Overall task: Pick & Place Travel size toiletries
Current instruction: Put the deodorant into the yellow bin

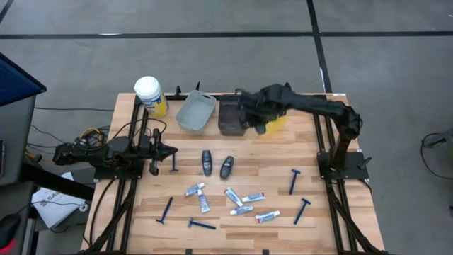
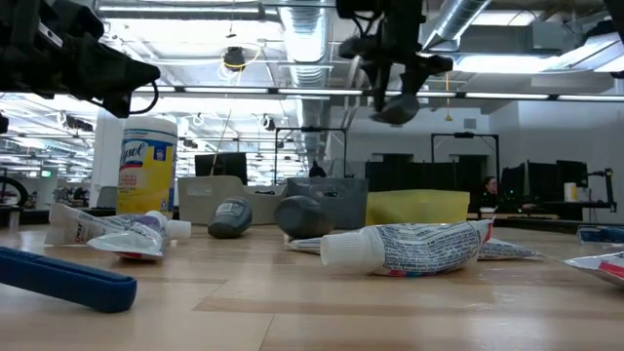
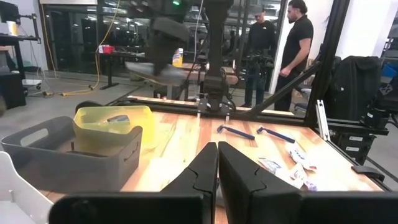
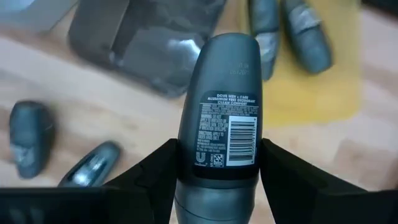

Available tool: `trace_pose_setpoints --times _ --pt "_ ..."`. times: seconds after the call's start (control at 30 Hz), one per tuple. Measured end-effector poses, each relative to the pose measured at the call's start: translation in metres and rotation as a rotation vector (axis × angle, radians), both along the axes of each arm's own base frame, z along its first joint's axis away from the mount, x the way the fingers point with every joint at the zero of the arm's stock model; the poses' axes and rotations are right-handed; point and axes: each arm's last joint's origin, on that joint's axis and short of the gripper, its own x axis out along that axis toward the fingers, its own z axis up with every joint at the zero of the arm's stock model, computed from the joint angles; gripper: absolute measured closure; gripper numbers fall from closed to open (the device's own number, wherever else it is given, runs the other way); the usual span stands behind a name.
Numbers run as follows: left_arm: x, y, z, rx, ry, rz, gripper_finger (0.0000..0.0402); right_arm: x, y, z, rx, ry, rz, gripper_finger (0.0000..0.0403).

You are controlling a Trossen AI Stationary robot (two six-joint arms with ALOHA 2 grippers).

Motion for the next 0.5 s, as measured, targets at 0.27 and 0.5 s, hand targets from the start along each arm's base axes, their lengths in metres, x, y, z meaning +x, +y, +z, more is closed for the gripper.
trace_pose_setpoints --times 0.27,0.5 --pt "0.0 0.0 0.0 0.0 -0.006 0.0 0.0392 -0.015 -0.06 -0.008 -0.054 0.093 0.094 0.0217" --pt "0.0 0.0 0.001 -0.001 -0.013 0.001 0.0392 -0.018 -0.091 -0.041 -0.018 0.19 0.139 0.0217"
